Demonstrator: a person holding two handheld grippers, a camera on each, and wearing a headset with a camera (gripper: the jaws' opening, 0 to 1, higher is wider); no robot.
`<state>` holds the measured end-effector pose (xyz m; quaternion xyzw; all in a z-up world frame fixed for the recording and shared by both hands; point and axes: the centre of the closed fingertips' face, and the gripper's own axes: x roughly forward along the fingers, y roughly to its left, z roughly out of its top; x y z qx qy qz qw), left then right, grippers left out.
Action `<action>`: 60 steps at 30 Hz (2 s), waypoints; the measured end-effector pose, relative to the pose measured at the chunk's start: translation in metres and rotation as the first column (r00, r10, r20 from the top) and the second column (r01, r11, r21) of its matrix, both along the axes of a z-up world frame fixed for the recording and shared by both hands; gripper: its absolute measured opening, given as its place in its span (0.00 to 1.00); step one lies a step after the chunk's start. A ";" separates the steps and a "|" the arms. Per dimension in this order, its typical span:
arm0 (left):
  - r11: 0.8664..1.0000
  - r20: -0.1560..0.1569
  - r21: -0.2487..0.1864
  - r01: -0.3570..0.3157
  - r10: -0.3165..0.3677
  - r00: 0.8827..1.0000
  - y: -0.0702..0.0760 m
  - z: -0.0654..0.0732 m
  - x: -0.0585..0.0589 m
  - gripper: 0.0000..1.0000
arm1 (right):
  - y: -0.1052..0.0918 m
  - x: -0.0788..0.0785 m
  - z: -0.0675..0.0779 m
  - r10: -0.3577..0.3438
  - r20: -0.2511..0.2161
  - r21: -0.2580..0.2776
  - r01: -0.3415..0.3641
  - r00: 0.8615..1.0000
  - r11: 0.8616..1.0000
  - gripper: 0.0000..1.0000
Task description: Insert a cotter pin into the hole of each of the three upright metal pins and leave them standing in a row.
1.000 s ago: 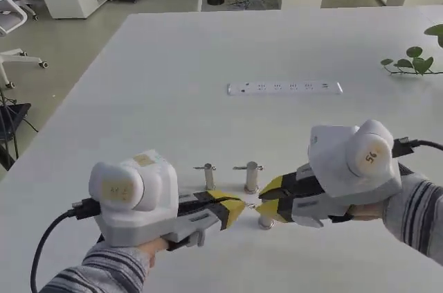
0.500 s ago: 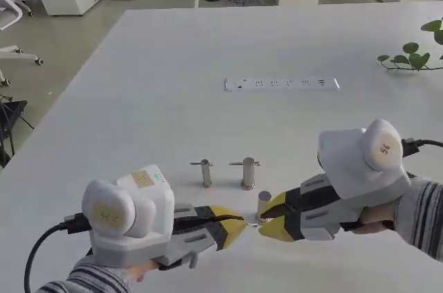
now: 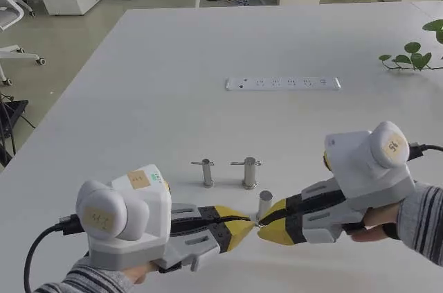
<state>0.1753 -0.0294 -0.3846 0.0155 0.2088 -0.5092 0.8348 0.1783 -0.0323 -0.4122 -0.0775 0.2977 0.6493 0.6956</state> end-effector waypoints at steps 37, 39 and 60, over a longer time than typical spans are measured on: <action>0.997 0.017 0.068 -0.027 0.026 1.000 -0.002 -0.018 0.008 0.19 | -0.026 0.016 -0.010 0.188 0.280 -0.227 -0.125 0.941 0.966 0.00; 0.995 0.021 0.079 -0.054 0.053 0.998 -0.002 -0.021 0.012 0.23 | -0.032 0.020 -0.013 0.185 0.285 -0.254 -0.112 0.940 0.961 0.00; 0.958 0.038 0.118 -0.261 0.258 0.965 -0.013 -0.055 0.043 0.33 | -0.071 0.059 -0.037 0.227 0.323 -0.441 -0.066 0.919 0.895 0.00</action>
